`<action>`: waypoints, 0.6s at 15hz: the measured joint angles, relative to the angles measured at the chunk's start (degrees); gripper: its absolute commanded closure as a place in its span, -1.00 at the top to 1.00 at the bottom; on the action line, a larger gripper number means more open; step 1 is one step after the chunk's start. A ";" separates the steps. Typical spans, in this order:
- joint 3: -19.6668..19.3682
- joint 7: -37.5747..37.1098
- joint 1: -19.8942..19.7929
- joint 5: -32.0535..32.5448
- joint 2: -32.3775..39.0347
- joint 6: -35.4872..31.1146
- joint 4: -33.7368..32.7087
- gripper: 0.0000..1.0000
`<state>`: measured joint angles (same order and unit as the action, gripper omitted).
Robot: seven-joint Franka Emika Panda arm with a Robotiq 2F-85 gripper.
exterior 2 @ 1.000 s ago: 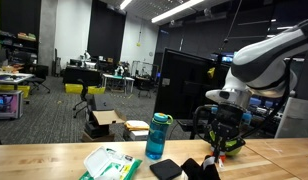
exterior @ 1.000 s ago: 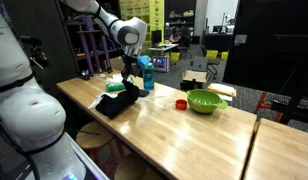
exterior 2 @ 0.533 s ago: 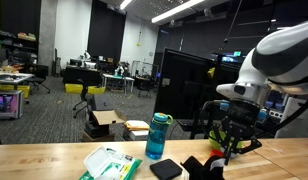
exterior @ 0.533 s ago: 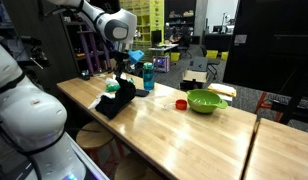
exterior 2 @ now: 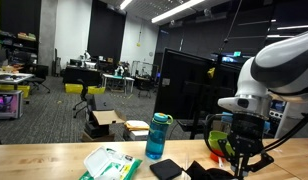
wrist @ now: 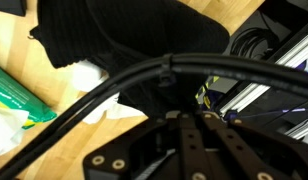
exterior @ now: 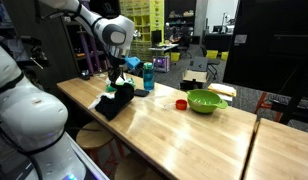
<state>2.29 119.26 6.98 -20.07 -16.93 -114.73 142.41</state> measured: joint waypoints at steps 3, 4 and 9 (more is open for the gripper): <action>-1.29 0.96 -0.13 1.42 2.90 0.36 -1.06 -0.65; -1.65 1.06 -0.23 1.96 4.22 0.36 -1.67 -0.43; -2.46 1.21 -1.54 4.34 11.91 0.35 -5.44 0.17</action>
<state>-0.18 120.47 5.44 -15.73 -5.02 -114.38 136.97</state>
